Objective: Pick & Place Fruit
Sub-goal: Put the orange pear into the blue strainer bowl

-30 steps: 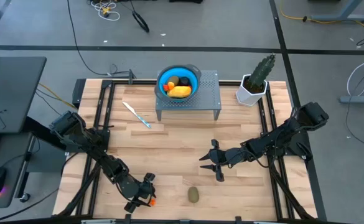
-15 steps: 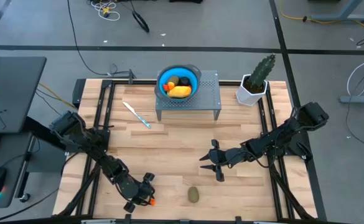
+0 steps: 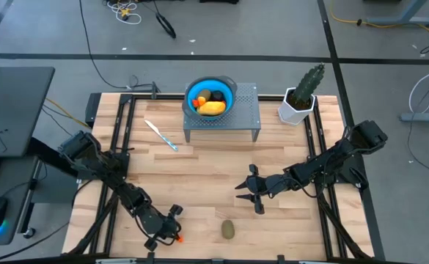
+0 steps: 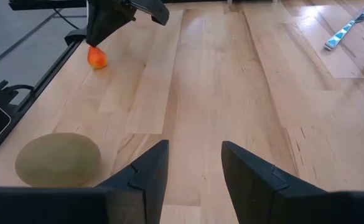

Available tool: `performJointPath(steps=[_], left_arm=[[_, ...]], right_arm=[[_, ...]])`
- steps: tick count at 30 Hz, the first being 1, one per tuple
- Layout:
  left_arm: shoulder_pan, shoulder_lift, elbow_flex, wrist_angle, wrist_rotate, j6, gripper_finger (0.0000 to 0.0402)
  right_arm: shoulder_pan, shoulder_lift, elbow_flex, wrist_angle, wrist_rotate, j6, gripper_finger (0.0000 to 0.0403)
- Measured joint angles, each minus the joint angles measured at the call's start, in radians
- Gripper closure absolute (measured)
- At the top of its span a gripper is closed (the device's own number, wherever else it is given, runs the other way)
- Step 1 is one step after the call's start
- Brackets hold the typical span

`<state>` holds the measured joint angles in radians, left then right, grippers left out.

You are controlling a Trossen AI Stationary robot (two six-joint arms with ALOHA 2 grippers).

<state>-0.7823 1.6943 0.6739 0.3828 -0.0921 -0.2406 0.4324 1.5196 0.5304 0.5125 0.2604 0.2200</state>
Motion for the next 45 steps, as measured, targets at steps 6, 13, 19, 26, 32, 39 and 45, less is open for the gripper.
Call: performJointPath(steps=[6,13,19,26,32,39,45], left_arm=[[0.023,-0.010,0.000,0.015,-0.001,-0.005,0.0389],[0.115,-0.177,-0.001,-0.017,-0.046,0.022,0.0390],[0.252,-0.407,0.000,-0.100,-0.183,0.132,0.0394],[0.516,-0.541,0.000,-0.057,-0.404,0.279,0.0386],[0.779,-0.549,0.000,0.116,-0.359,0.357,0.0392],[1.033,-0.547,0.000,0.164,-0.227,0.300,0.0386],[1.105,-0.502,0.000,0.167,-0.195,0.284,0.0382]], right_arm=[[0.000,0.000,0.000,0.000,0.000,0.000,0.0245],[0.000,0.000,0.000,-0.007,0.000,0.000,0.0245],[0.000,0.000,0.000,-0.008,0.001,-0.010,0.0245],[0.000,0.000,0.000,-0.008,0.028,-0.015,0.0245],[0.000,0.000,0.000,-0.008,0.035,-0.015,0.0245],[0.000,0.000,0.000,-0.007,0.035,-0.017,0.0245],[0.000,0.000,0.000,-0.007,0.061,-0.018,0.0245]])
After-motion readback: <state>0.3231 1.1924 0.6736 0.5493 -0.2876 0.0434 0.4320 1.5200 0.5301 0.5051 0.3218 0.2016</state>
